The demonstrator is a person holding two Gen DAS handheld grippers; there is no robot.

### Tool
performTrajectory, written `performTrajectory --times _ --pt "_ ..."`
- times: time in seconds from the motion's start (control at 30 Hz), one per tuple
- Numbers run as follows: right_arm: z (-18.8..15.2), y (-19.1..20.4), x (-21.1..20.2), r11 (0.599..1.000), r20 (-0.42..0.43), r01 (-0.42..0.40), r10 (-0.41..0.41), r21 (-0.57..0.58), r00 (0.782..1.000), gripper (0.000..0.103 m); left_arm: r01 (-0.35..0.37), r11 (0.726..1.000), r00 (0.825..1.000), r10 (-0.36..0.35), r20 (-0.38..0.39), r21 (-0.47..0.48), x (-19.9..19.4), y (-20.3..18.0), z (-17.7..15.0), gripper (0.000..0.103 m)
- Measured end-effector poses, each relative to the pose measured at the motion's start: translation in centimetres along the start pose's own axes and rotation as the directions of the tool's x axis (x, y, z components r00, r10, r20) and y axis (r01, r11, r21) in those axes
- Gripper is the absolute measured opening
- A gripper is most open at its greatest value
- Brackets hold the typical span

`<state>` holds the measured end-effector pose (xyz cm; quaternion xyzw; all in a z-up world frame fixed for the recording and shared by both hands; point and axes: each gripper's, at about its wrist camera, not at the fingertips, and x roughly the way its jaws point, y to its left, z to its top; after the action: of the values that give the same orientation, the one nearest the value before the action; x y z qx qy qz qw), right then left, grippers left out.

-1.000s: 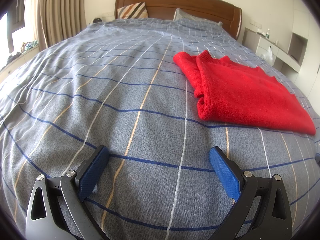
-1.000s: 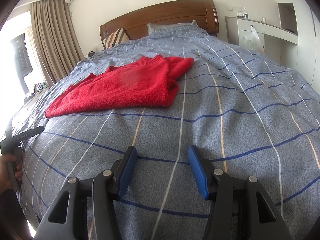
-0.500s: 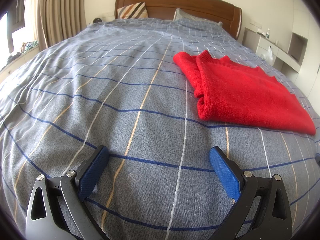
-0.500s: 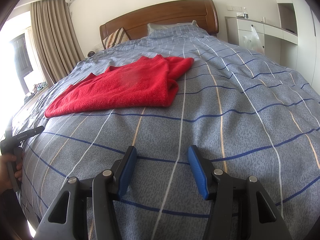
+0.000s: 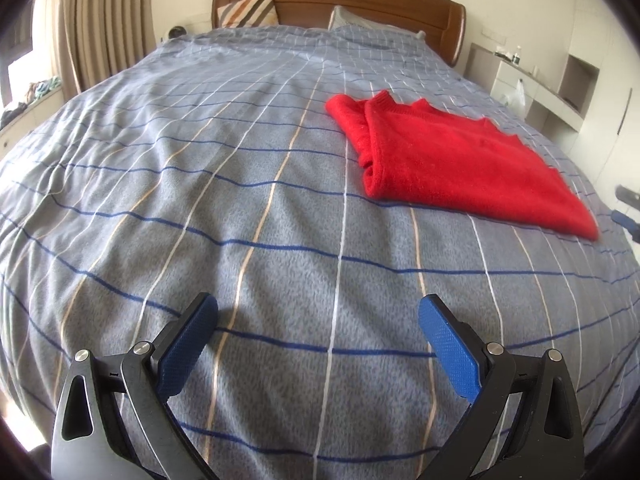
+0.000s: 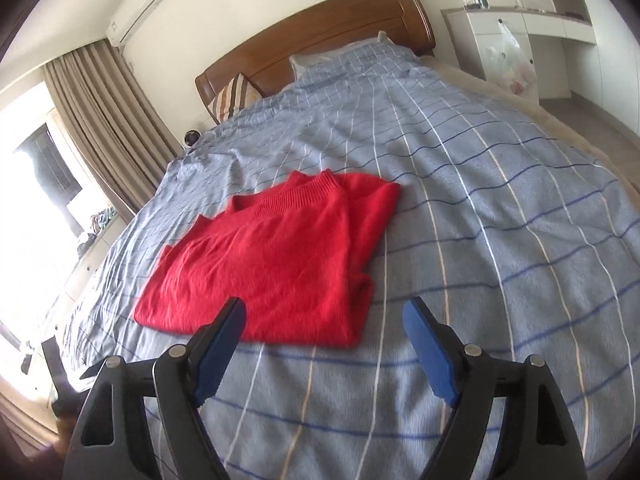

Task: Fold small clothes
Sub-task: 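Grasp the edge of the folded sweater with the right gripper, then fold the held edge over the sweater with the right gripper and release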

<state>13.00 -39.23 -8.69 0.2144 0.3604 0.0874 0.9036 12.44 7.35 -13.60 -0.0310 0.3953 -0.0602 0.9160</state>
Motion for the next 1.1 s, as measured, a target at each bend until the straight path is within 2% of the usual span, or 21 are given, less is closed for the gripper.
performTrajectory --times 0.1,0.23,0.3,0.33,0.37,0.43,0.53,0.63,0.77,0.83,0.93,1.0,1.03,1.1 --pt "3.4 -0.6 4.8 0.999 -0.080 0.009 -0.005 0.045 0.997 0.080 0.020 0.999 0.999 -0.019 0.027 -0.025 -0.3 1.0 -1.3 0.101" --pt "5.0 -2.0 10.5 0.984 -0.188 0.044 -0.011 0.174 0.982 0.078 0.019 1.000 0.999 -0.019 0.038 0.005 -0.7 1.1 -1.6 0.101" --pt "4.7 -2.2 12.7 0.978 -0.262 0.060 -0.006 0.199 0.965 0.054 0.030 1.000 0.999 -0.030 0.038 -0.004 -0.6 1.2 -1.5 0.101" --pt "4.6 -2.0 13.3 0.978 -0.289 0.079 -0.019 0.196 0.957 0.029 0.037 0.999 0.999 -0.037 0.037 -0.011 -0.6 1.4 -1.4 0.101" --pt "4.5 -1.6 13.5 0.978 -0.301 0.091 -0.030 0.190 0.953 0.010 0.044 0.999 0.998 -0.043 0.037 -0.018 -0.6 1.7 -1.3 0.101" --pt "5.2 -0.2 12.7 0.978 -0.285 0.115 -0.062 0.174 0.957 0.010 0.056 0.998 0.998 -0.054 0.042 -0.041 -0.8 2.1 -1.2 0.101" --pt "7.6 4.3 11.1 0.990 -0.236 0.058 -0.026 0.129 0.971 0.010 0.082 0.991 0.996 -0.077 0.053 -0.102 -1.0 3.3 -0.7 0.101" --pt "9.9 10.3 11.2 0.998 -0.226 -0.005 0.020 0.067 0.974 0.010 0.079 0.985 0.995 -0.069 0.070 -0.154 -1.3 4.6 -0.3 0.101" --pt "10.5 19.4 14.7 0.996 -0.278 -0.082 0.067 -0.041 0.958 0.010 0.063 0.973 0.996 -0.046 0.079 -0.221 -1.5 6.8 -0.2 0.101" --pt "9.6 23.5 17.1 0.989 -0.310 -0.116 0.082 -0.092 0.947 0.010 0.064 0.966 0.996 -0.044 0.084 -0.251 -1.6 7.7 -0.2 0.101" --pt "7.3 28.3 21.0 0.977 -0.358 -0.122 0.053 -0.173 0.932 0.012 0.068 0.960 0.995 -0.045 0.092 -0.271 -1.6 8.4 -0.1 0.101" --pt "5.2 29.9 23.5 0.973 -0.418 -0.153 0.068 -0.173 0.906 0.022 0.059 0.963 0.995 -0.036 0.091 -0.263 -1.6 8.3 -0.1 0.101" --pt "4.3 30.1 24.5 0.971 -0.455 -0.199 0.119 -0.130 0.882 0.027 0.053 0.965 0.995 -0.031 0.091 -0.257 -1.7 8.2 -0.2 0.101" --pt "3.1 29.7 25.1 0.942 -0.499 -0.335 0.306 0.034 0.811 0.031 0.048 0.967 0.996 -0.026 0.090 -0.252 -1.7 8.2 -0.2 0.101"
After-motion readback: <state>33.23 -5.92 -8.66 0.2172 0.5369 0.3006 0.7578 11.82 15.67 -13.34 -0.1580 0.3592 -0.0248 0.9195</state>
